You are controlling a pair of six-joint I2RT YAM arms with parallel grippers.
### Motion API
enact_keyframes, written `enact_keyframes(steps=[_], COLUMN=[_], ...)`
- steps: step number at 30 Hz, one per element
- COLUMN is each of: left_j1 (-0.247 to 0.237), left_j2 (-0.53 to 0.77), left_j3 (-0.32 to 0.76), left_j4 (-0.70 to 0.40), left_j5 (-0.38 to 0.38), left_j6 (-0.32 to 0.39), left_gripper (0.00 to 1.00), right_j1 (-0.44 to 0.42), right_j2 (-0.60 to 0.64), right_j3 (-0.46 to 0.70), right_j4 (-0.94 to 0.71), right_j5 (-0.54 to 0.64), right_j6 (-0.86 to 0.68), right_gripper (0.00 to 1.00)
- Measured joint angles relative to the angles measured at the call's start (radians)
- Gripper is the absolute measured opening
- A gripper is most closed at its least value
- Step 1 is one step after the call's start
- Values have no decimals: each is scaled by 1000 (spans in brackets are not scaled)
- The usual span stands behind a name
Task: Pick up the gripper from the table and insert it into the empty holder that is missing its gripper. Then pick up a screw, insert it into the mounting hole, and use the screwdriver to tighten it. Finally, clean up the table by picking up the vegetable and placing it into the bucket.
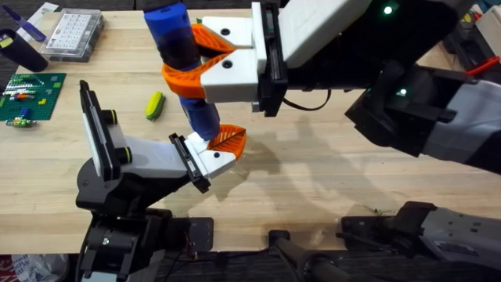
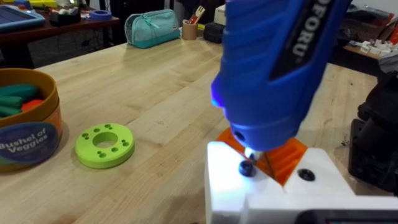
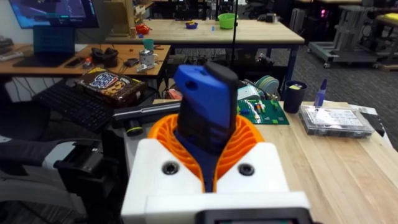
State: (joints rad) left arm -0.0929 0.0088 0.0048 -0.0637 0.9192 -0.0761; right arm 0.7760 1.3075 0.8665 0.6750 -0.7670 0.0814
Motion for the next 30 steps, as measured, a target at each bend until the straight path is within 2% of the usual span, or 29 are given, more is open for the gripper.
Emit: enact_keyframes(steps=[11,30], left_j1=[0,0], left_j2=[2,2], left_j3=[0,0], left_j4=[-14,-14], left_j5=[2,2], left_j6=[-3,-3], left_gripper=[12,12], right_j1=[0,0], right_j2=[2,9], right_j3=[0,-6], right_j4=[-12,128], right_j5=[0,-8], right_j6=[1,41], right_gripper=[46,45])
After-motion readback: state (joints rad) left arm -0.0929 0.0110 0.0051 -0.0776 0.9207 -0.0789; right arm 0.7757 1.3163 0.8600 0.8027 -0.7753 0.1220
